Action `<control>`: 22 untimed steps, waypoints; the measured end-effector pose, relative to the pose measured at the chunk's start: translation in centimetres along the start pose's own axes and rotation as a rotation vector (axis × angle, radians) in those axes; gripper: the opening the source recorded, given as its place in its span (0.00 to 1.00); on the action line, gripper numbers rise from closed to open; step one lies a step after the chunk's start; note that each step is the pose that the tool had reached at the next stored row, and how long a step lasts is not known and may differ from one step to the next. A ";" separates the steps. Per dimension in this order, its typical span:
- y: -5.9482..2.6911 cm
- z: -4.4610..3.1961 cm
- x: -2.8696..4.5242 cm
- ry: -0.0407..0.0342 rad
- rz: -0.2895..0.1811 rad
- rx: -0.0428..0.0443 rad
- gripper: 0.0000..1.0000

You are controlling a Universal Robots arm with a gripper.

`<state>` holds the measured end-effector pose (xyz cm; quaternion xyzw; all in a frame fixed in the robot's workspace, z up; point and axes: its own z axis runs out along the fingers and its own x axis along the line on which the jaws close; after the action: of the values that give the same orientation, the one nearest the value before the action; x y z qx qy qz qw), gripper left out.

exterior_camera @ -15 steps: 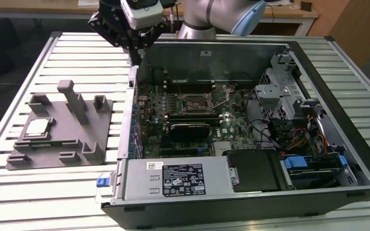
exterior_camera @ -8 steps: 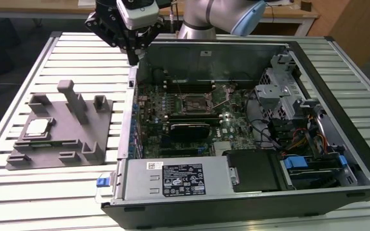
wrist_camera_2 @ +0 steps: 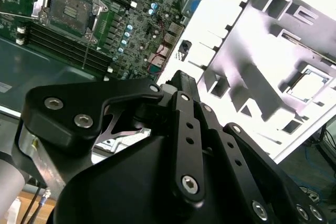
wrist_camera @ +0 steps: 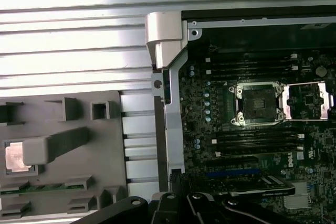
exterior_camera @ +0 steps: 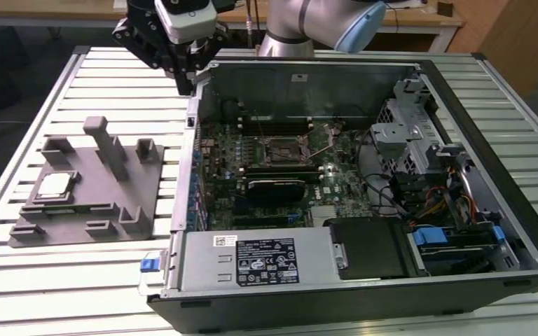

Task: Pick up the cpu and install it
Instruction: 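Reach for the cpu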

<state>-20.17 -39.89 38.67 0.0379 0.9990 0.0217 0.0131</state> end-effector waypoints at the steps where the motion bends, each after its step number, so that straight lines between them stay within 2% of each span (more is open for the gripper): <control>1: -0.01 0.00 0.12 0.0000 0.000 0.0000 0.11; 22: -0.14 0.07 1.85 0.0000 0.000 -0.0001 0.11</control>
<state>-22.03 -39.89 38.55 0.0379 0.9990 0.0217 0.0131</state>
